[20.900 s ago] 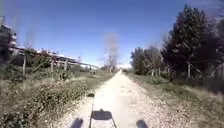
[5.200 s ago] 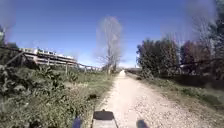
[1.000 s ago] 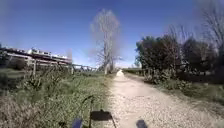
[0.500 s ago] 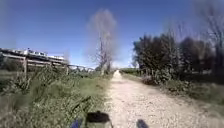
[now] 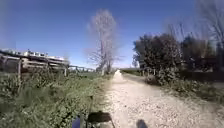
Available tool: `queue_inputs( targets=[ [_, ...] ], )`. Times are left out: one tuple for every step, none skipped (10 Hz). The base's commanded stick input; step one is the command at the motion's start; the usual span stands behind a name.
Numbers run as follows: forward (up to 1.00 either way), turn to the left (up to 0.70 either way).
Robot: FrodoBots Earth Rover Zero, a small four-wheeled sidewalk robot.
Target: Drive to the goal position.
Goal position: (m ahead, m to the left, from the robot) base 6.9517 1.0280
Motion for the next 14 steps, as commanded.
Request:
queue_inputs(
  targets=[
    [0.50, 0.00],
    [0.50, 0.00],
    [0.50, -0.12],
    [0.50, -0.39],
    [0.50, -0.03],
    [0.50, 0.00],
    [0.50, 0.00],
    [0.50, 0.00],
    [0.50, 0.00],
    [0.50, 0.00],
    [0.50, 0.00],
    [0.50, 0.00],
    [0.50, 0.00],
    [0.50, 0.00]
  ],
)
